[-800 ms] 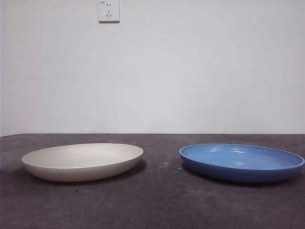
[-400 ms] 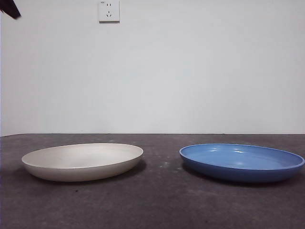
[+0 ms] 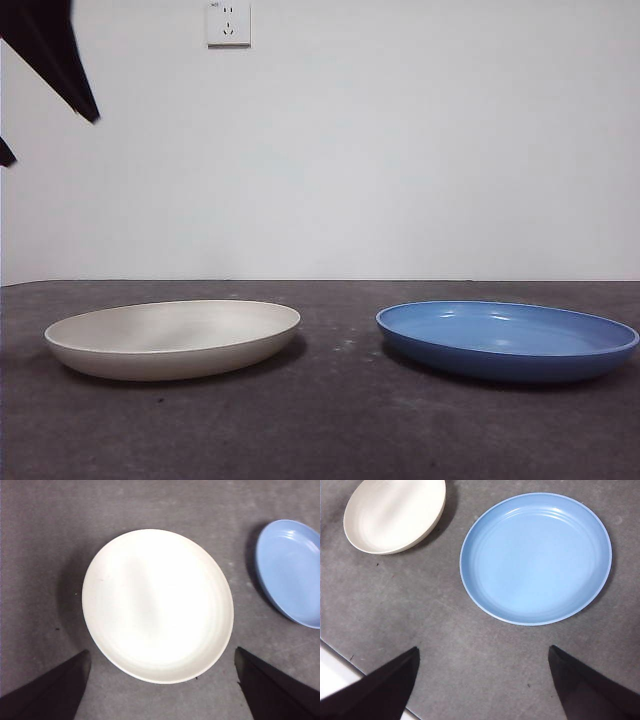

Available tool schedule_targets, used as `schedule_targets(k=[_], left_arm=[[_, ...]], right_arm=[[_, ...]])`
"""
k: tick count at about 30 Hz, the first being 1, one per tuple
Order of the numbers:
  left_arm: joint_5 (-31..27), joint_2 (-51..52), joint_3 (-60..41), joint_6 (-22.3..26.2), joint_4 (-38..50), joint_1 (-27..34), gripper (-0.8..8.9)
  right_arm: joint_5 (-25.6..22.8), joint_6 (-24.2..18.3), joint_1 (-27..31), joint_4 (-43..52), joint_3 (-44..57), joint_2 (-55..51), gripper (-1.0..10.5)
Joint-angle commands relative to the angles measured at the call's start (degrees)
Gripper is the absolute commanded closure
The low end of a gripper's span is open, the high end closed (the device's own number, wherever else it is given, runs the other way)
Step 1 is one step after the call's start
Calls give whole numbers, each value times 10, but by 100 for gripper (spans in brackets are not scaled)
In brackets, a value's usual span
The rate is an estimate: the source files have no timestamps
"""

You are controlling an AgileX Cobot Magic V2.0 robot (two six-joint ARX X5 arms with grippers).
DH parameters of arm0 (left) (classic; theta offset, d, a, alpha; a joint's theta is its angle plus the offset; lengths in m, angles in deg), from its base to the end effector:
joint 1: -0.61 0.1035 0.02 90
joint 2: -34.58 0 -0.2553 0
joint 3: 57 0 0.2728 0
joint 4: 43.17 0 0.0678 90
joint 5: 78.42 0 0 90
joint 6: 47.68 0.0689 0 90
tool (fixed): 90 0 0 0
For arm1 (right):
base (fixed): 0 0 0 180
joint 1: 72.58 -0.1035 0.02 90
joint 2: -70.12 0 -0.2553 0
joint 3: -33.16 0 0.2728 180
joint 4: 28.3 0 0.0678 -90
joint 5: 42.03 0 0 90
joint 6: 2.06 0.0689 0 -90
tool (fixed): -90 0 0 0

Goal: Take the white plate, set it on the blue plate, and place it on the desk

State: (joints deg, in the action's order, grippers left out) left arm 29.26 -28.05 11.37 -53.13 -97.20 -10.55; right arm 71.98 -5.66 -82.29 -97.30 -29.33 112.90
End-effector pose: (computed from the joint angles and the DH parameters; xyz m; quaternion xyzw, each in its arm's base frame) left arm 0.2538 -0.0714 0.2579 -0.0653 0.4187 -0.2076 0.8817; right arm 0.1675 0.0571 0.2698 0.0246 0.4053 0.2765 0.8710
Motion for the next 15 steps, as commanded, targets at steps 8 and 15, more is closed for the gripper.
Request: schedule_targets(k=[8,15], left_arm=[[-76,-172,96,8,6,-7,349],[-89,-267,114,18,18,-10,349]], right_arm=[[0,6,-2,6,-12,3,532],[0,6,-2,9,-12,3,533]])
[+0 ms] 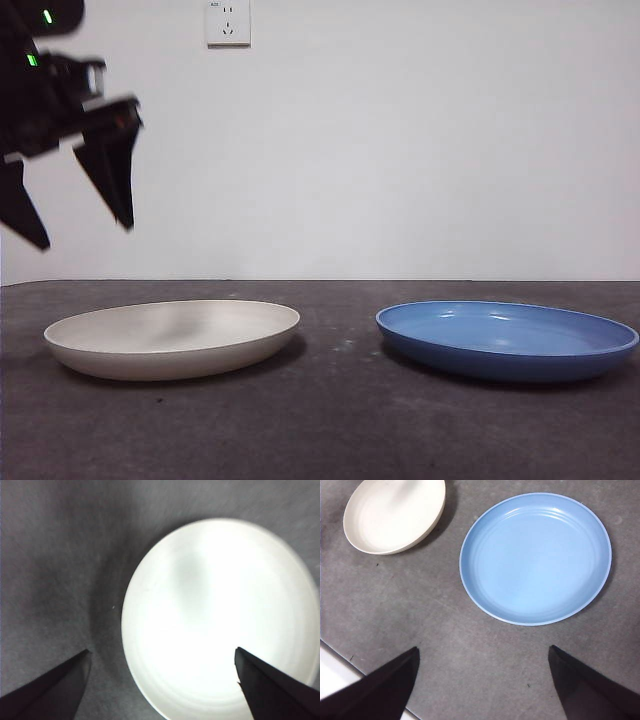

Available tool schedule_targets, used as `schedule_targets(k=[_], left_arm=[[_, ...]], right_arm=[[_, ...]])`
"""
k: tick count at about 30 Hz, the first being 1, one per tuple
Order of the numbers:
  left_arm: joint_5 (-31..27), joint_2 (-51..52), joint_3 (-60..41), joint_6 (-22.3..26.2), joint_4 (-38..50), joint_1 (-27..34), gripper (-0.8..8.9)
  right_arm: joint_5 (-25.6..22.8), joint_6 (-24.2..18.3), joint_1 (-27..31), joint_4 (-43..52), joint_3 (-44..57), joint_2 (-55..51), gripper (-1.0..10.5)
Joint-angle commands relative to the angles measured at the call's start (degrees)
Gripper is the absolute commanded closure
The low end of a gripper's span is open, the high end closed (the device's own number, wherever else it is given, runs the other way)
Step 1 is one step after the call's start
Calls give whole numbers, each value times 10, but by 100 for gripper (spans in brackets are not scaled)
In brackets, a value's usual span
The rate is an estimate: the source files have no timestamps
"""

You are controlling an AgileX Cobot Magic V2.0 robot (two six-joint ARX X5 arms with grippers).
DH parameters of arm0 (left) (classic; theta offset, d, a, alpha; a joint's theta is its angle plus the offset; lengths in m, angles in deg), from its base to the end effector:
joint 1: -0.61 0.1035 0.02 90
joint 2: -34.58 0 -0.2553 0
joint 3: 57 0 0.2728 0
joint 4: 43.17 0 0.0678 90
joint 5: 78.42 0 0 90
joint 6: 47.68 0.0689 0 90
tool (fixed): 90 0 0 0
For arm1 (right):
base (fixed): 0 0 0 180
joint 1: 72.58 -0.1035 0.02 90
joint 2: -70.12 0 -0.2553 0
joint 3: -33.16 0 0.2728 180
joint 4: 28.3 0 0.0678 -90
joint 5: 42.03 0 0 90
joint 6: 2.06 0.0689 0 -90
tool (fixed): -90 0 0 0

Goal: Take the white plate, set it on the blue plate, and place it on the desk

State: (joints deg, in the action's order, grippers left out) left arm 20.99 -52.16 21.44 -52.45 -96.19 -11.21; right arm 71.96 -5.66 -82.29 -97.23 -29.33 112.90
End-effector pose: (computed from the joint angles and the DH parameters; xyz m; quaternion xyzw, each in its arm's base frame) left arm 0.3311 -0.0808 0.1999 -0.0245 0.5160 -0.1371 0.8452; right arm 0.1676 0.0571 0.2699 0.0244 0.4047 0.2764 0.8713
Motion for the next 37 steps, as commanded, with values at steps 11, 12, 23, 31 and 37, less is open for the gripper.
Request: schedule_targets(k=[11,12,23,31,37], left_arm=[[-9,-110,13,11,32,-3,349],[-9,-116,13,11,33,-3,349],[-40,-136,13,11,42,-4,419],[-40,-137,13,9,35,-5,569],[-41,-137,13,8,26,-5,673]], right_arm=[[0,6,-2,9,-12,3,533],[0,6,-2,9,-12,3,533],[0,5,-2,9,-12,3,533],[0,5,-2,9,-12,3,533],[0,5,-2,9,-12,2,533]])
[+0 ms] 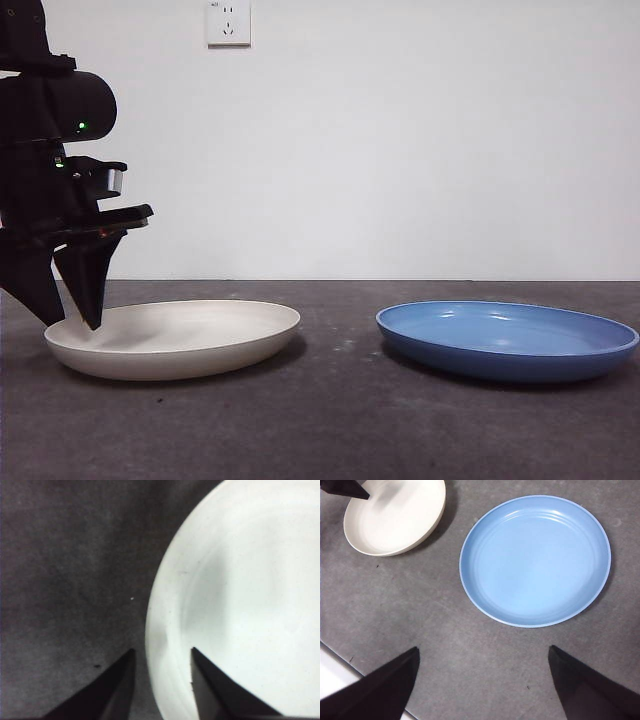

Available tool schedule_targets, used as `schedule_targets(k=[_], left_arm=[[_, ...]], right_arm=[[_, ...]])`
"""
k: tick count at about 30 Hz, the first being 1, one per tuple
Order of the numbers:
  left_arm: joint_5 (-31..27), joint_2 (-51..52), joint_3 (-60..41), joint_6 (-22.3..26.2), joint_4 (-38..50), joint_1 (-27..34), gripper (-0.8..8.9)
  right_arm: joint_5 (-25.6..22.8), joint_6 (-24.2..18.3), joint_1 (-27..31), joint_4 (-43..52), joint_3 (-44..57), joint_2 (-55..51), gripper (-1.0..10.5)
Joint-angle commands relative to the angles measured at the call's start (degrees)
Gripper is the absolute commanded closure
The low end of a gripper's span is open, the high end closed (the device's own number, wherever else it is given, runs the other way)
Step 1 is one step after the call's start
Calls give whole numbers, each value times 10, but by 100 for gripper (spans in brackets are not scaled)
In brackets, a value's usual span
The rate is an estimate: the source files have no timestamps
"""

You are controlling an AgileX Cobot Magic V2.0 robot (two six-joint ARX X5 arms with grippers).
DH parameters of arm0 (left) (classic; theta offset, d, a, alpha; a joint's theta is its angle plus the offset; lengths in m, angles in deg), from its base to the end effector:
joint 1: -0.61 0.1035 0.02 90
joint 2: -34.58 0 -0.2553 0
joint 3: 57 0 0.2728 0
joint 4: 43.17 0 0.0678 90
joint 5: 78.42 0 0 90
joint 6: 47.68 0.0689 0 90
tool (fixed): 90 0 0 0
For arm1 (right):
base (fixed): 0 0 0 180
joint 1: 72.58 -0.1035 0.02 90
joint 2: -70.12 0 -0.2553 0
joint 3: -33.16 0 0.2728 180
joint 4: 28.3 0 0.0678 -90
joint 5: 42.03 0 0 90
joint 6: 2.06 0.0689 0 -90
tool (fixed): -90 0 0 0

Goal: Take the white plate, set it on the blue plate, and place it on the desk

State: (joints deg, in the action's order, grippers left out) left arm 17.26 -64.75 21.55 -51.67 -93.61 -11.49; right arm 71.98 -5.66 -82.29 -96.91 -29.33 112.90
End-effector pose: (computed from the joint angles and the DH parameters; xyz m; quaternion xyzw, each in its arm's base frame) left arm 0.3509 -0.0822 0.1295 0.0046 0.5854 -0.1053 0.8039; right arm 0.1681 0.0572 0.2704 0.0241 0.4022 0.2768 0.8724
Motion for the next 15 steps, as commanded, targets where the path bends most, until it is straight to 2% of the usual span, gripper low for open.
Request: schedule_targets(k=[1,4,9,15], left_arm=[[-3,-11,12,0,0,-2,674],[-3,-11,12,-2,0,-2,675],[-3,-11,12,-11,-1,-2,799],[-3,-11,12,-14,-2,-2,799]], right_arm=[[0,5,-2,6,-12,2,533],[0,5,-2,6,-12,2,533],[0,6,-2,6,-12,2,533],[0,6,-2,6,-12,2,533]])
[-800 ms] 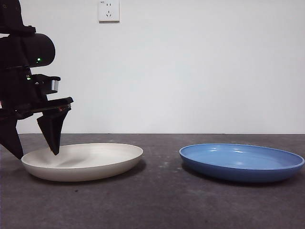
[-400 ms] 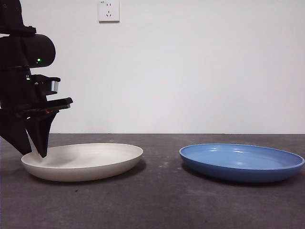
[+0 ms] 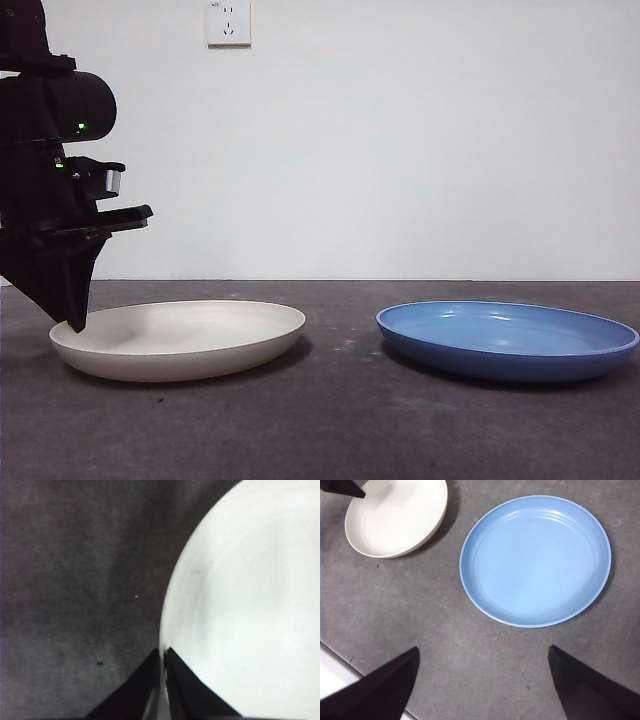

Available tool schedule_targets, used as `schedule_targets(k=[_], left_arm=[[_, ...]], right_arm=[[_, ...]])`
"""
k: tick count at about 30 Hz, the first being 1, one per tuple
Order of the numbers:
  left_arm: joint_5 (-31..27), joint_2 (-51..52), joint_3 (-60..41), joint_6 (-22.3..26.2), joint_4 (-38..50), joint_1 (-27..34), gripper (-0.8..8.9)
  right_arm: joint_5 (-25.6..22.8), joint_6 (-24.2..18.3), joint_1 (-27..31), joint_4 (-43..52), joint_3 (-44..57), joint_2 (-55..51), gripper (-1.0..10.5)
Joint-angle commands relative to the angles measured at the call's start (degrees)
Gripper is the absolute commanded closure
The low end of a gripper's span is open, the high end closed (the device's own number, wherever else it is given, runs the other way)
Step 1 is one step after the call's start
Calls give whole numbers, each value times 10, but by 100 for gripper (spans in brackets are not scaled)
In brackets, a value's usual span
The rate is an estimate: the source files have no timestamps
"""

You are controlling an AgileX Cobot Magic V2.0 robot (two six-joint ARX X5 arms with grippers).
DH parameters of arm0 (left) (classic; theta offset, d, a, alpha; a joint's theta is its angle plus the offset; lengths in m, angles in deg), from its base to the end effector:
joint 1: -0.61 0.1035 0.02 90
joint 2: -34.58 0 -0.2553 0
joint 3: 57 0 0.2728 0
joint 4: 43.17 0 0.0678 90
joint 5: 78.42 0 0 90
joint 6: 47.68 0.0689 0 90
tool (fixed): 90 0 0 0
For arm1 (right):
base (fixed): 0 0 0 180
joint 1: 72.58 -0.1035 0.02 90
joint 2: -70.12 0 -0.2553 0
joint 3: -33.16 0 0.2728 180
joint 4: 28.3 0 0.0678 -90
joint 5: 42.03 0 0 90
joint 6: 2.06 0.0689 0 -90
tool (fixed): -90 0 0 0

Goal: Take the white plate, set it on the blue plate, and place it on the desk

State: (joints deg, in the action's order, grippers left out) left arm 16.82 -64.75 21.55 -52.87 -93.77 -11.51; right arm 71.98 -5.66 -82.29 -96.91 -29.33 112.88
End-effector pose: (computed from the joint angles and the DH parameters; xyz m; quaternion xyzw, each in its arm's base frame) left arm 0.3507 -0.0817 0.1294 -0.0014 0.5873 -0.0961 0.8036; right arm 0.1681 0.0572 0.2704 0.0241 0.4020 0.2768 0.8725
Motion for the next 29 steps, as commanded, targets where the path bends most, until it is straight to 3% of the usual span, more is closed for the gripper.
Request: schedule_targets(k=[1,10,17,23,29], left_arm=[[1,-11,12,-3,0,-2,799],[7,-3,12,-5,7,1,799],[14,71,14,-8,14,1,799],[110,144,15,-42,18,-9,799],[111,156,33,-68,32,-60,799]], right_arm=[[0,5,-2,6,-12,2,533],[0,6,-2,6,-12,2,533],[0,6,-2,6,-12,2,533],[0,8,-2,6,-12,2,533],[-1,24,-2,13,-14,-3,533]])
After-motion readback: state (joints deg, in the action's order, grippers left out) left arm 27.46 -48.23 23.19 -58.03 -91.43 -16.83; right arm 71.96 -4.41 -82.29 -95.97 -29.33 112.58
